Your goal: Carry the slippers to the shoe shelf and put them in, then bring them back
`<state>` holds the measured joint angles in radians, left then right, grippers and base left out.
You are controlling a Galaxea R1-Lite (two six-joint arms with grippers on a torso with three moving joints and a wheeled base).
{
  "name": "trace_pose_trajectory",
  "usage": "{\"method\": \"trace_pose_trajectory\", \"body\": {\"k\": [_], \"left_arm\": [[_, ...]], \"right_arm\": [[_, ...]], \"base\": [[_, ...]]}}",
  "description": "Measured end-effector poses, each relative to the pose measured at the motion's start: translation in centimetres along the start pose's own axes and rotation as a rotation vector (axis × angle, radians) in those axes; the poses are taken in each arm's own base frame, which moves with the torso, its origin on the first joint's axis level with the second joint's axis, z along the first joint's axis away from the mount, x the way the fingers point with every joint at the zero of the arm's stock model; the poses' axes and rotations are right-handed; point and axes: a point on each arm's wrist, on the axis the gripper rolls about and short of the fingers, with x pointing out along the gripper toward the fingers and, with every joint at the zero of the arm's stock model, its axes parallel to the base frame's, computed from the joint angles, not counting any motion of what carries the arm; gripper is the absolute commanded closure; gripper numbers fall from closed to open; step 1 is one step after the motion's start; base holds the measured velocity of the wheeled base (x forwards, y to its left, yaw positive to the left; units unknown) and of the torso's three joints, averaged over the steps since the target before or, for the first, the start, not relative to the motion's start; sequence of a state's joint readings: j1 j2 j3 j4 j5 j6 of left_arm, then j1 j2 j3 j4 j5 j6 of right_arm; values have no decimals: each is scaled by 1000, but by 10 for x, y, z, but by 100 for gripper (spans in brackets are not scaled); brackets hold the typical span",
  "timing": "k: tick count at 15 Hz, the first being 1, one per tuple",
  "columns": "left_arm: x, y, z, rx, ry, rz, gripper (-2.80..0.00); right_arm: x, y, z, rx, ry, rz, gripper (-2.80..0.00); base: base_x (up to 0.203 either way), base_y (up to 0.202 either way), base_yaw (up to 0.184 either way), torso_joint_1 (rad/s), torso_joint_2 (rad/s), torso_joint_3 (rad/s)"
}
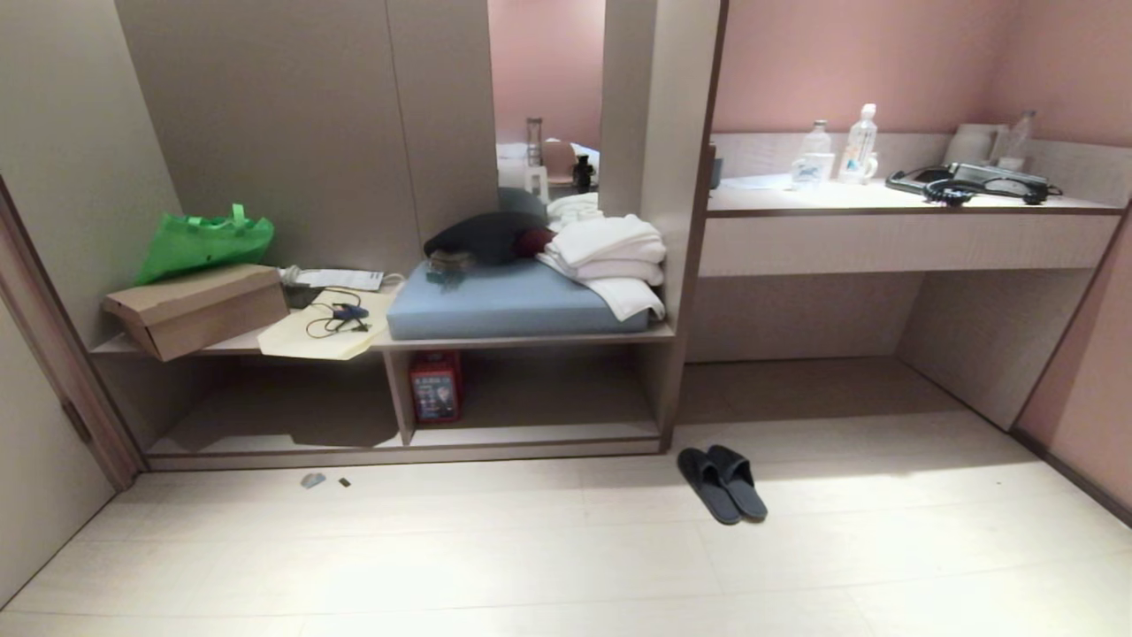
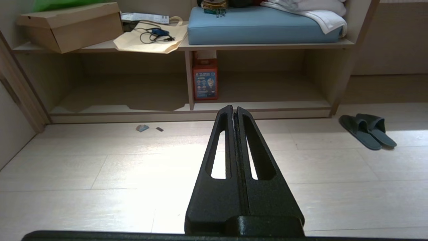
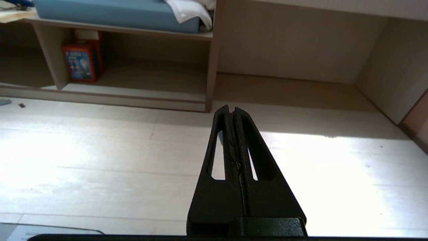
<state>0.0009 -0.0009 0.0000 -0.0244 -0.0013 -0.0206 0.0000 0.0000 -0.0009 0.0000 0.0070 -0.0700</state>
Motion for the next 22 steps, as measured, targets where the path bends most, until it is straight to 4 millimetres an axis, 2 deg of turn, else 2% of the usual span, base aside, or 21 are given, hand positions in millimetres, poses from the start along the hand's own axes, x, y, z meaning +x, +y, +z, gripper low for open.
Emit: {"method": "trace_pose_trajectory", "body": {"k": [2, 11, 22], "left_arm": [[0, 0, 0, 0, 1, -1, 0], [0, 0, 0, 0, 0, 0, 0], [0, 0, 0, 0, 1, 0, 0]], "right_arm": [[0, 0, 0, 0, 1, 0, 0], [0, 0, 0, 0, 1, 0, 0], [0, 0, 0, -2, 1, 0, 0]], "base": [[-39, -1, 1, 6, 2, -5], [-177, 0, 3, 2, 2, 4], [0, 0, 0, 0, 0, 0]]}}
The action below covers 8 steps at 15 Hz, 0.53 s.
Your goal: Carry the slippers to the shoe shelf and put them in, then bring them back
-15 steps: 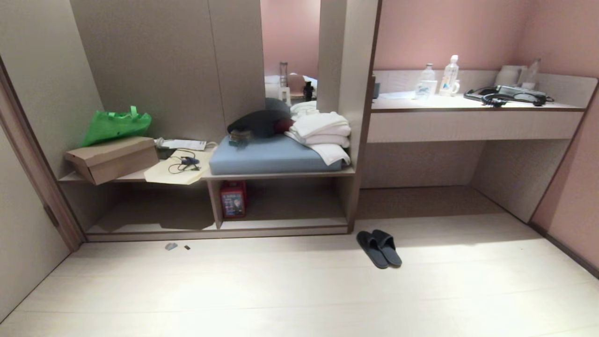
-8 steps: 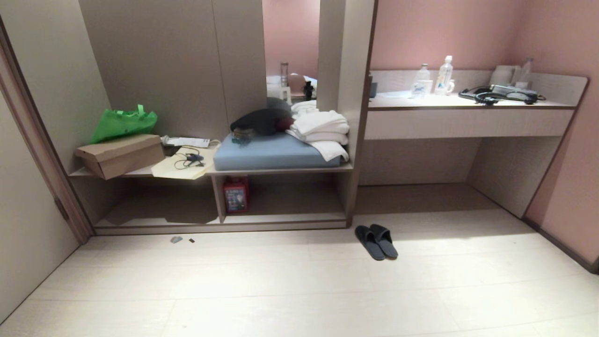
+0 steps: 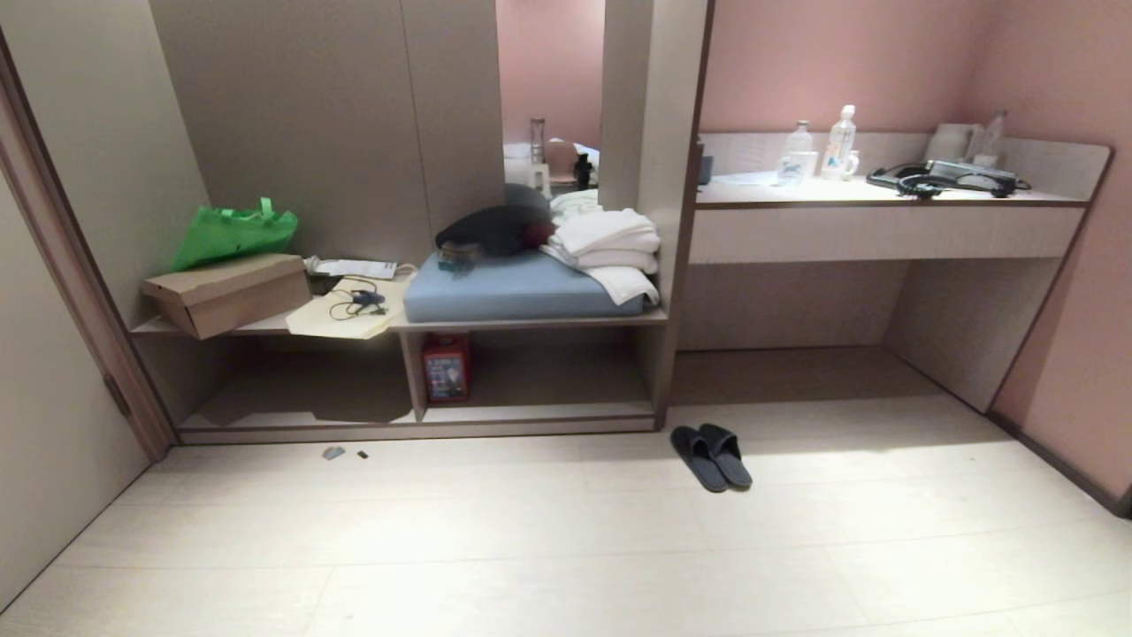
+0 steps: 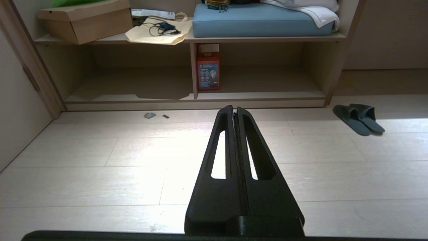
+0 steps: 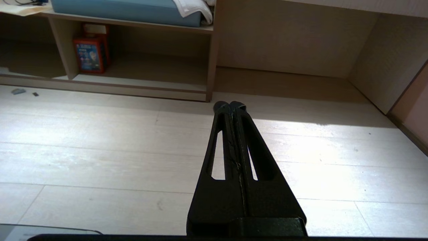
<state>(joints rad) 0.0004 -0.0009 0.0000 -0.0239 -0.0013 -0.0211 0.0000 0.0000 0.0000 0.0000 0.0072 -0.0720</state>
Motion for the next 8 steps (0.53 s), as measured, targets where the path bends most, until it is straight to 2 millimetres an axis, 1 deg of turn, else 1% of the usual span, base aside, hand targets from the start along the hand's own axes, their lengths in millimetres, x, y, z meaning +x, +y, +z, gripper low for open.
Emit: {"method": "trace_pose_trajectory", "body": {"k": [8], "left_arm": [[0, 0, 0, 0, 0, 0, 0]], "right_arm": [[0, 0, 0, -1, 0, 5, 0]], "base": [[0, 0, 0, 0, 0, 0]]}}
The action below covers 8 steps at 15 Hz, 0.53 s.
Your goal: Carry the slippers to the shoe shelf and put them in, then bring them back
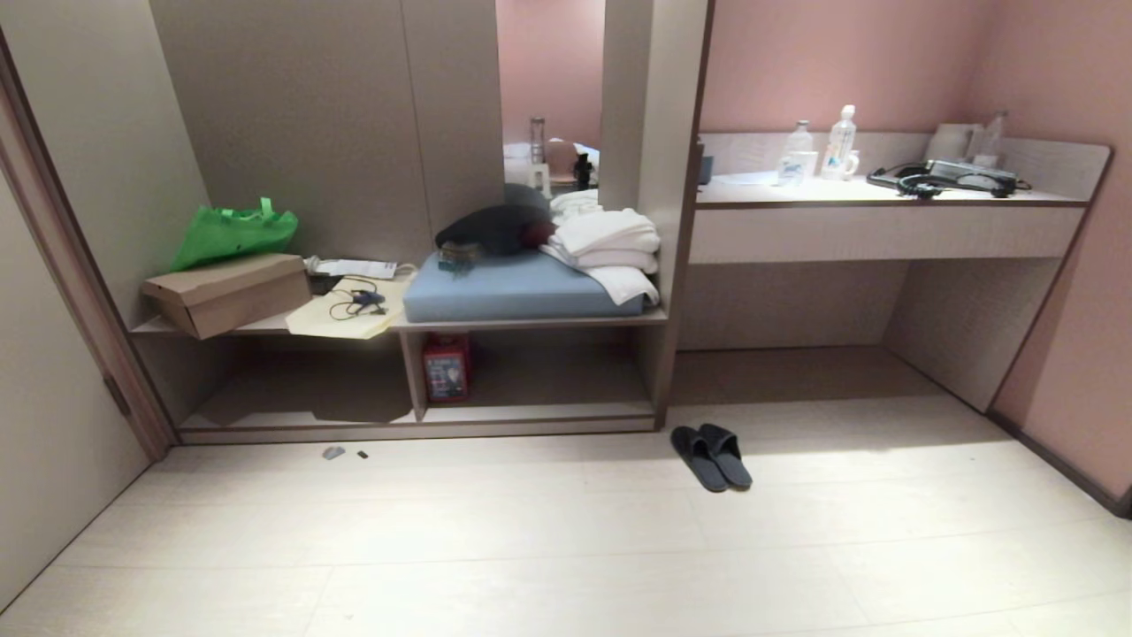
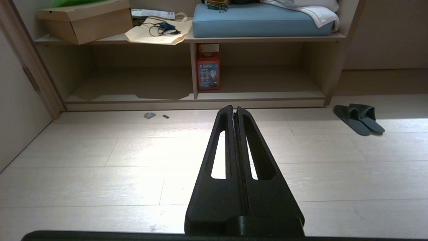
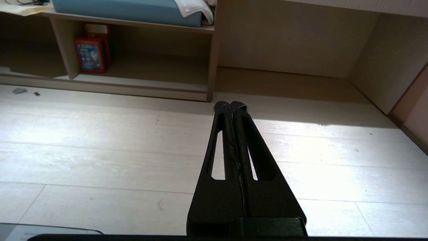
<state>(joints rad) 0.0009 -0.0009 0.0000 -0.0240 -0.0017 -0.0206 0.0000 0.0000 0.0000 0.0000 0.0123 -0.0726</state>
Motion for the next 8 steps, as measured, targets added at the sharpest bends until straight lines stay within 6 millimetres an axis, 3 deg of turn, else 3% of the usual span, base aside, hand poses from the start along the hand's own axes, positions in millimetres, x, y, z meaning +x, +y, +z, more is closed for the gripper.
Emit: {"method": "trace_pose_trajectory", "body": {"k": [8], "left_arm": [[0, 0, 0, 0, 0, 0, 0]], "right_arm": [[-1, 1, 12, -6, -123, 70, 0]], "base": [[0, 0, 0, 0, 0, 0]]}}
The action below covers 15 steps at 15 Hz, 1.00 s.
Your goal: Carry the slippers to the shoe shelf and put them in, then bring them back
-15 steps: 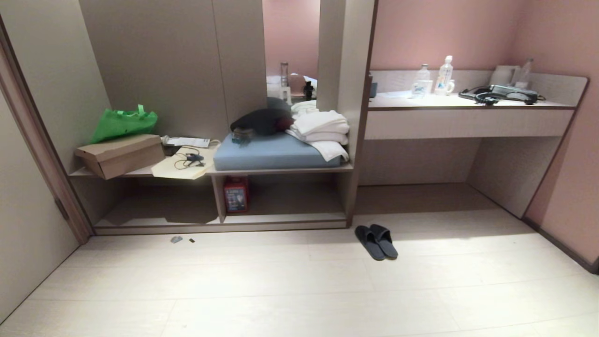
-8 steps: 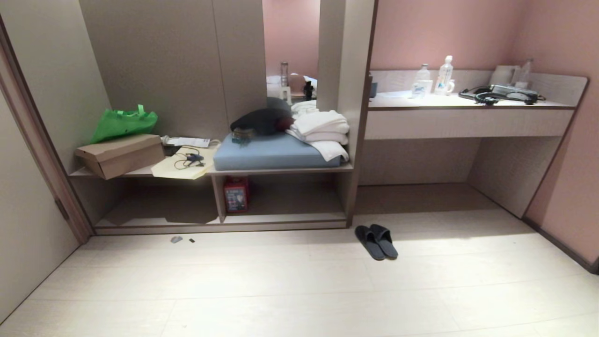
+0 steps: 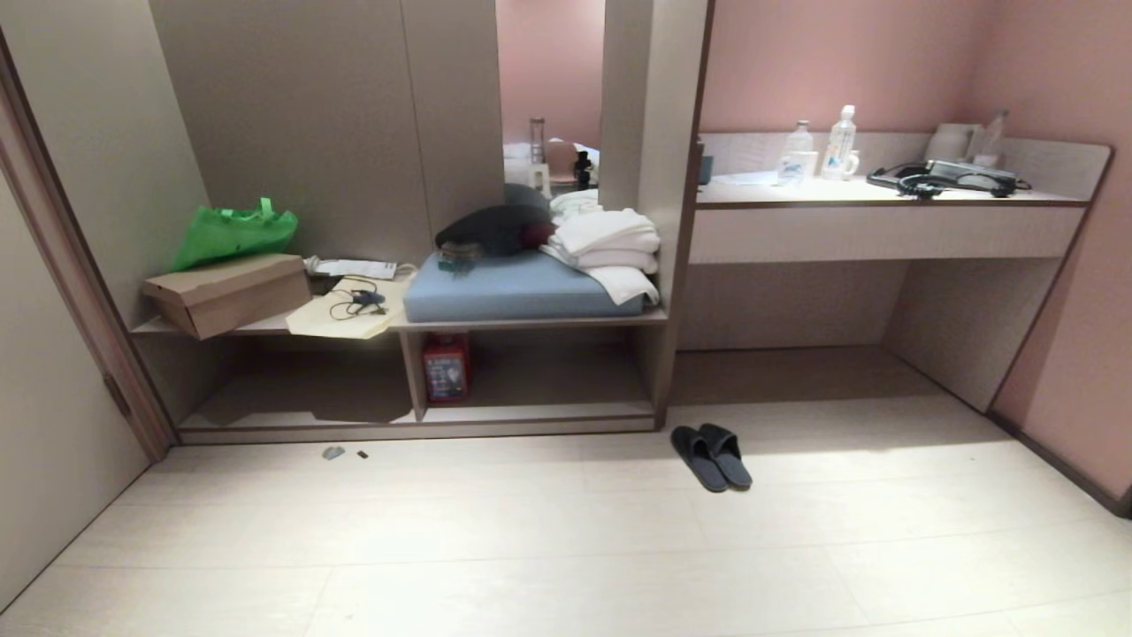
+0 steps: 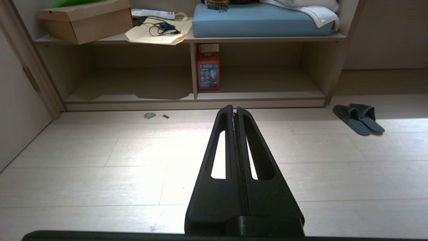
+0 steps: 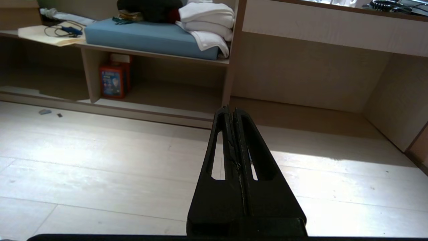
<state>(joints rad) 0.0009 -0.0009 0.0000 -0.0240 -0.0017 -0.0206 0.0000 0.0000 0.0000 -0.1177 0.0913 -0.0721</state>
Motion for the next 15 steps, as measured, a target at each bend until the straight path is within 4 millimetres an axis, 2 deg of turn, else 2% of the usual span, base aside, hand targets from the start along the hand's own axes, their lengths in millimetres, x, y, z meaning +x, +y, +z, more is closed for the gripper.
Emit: {"method": "trace_pose_trajectory", "body": {"k": [6, 15], "left_arm": [[0, 0, 0, 0, 0, 0, 0], [0, 0, 0, 0, 0, 0, 0]], "right_arm": [[0, -1, -9, -15, 92, -87, 0], [-1, -1, -12, -11, 125, -85, 0]], "base": [[0, 0, 0, 0, 0, 0], [0, 0, 0, 0, 0, 0]]}}
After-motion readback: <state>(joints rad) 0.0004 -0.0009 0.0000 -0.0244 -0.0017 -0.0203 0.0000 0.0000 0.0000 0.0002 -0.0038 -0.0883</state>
